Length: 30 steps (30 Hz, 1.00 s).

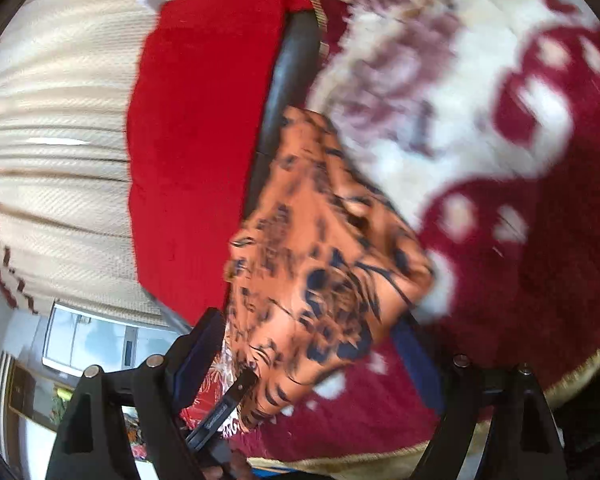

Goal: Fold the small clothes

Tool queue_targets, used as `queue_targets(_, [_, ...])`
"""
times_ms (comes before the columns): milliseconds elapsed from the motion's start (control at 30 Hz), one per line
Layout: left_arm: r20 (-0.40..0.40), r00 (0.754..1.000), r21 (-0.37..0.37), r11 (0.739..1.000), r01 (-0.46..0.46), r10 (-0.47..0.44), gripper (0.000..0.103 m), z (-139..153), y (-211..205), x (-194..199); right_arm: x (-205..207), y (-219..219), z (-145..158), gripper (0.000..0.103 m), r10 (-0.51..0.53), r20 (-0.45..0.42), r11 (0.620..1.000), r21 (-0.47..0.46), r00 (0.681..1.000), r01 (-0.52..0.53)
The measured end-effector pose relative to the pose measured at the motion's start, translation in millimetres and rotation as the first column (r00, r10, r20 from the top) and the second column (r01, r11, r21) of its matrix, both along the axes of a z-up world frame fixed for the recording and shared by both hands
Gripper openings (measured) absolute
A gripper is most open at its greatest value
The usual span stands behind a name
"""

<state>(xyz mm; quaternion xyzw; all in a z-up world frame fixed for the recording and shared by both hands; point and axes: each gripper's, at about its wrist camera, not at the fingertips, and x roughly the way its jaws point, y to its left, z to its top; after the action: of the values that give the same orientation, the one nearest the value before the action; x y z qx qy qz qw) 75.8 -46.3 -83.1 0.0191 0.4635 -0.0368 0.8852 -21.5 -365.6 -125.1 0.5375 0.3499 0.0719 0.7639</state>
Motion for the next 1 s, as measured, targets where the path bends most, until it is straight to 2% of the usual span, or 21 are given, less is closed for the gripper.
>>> queue_targets(33, [0.018, 1.000, -0.017, 1.000, -0.003, 0.003, 0.081, 6, 1, 0, 2, 1, 2, 0.087, -0.003, 0.000, 1.000, -0.027, 1.000, 0.003])
queue_targets(100, [0.031, 0.999, -0.001, 1.000, -0.007, 0.007, 0.081, 9, 2, 5, 8, 1, -3, 0.087, -0.005, -0.026, 0.998, -0.055, 1.000, 0.003])
queue_targets(233, [-0.033, 0.999, 0.017, 1.000, -0.022, 0.022, 0.081, -11, 5, 15, 18, -2, -3, 0.087, -0.017, -0.024, 0.998, -0.056, 1.000, 0.016])
queue_targets(433, [-0.026, 1.000, 0.017, 1.000, -0.011, 0.011, 0.083, -11, 4, 15, 33, -4, 7, 0.087, -0.025, -0.014, 0.995, -0.093, 1.000, 0.023])
queue_targets(567, [-0.022, 1.000, -0.001, 1.000, -0.018, 0.018, 0.082, -5, 5, 15, 40, -3, 17, 0.087, -0.012, -0.007, 0.987, -0.161, 1.000, 0.010])
queue_targets(733, [-0.009, 1.000, -0.002, 1.000, -0.019, 0.019, 0.082, -4, 5, 19, 44, -8, 9, 0.086, -0.019, -0.027, 0.989, -0.145, 0.999, 0.015])
queue_targets(767, [-0.027, 0.999, 0.005, 1.000, -0.017, 0.017, 0.083, -11, 5, 21, 43, -8, 9, 0.086, -0.017, -0.025, 0.988, -0.152, 1.000, 0.013])
queue_targets(800, [-0.033, 0.999, 0.021, 1.000, -0.012, 0.013, 0.090, -20, 4, 24, 45, -8, 10, 0.086, -0.013, -0.027, 0.986, -0.165, 1.000, 0.009])
queue_targets(867, [-0.007, 1.000, 0.073, 0.997, 0.000, 0.001, 0.094, -26, 0, 25, 47, -8, 10, 0.085, -0.012, -0.034, 0.985, -0.173, 0.999, 0.006])
queue_targets(933, [-0.024, 1.000, 0.059, 0.998, -0.001, 0.003, 0.094, -24, 3, 27, 50, -9, 8, 0.078, -0.008, -0.042, 0.983, -0.186, 0.999, 0.000])
queue_targets(967, [-0.037, 0.999, 0.050, 0.999, -0.003, 0.005, 0.093, -20, 4, 28, 53, -7, 8, 0.067, -0.004, -0.059, 0.978, -0.208, 0.998, -0.008])
queue_targets(1000, [-0.037, 0.999, 0.044, 0.999, -0.007, 0.008, 0.093, -16, 6, 28, 55, -7, 7, 0.062, -0.004, -0.071, 0.976, -0.219, 0.997, -0.012])
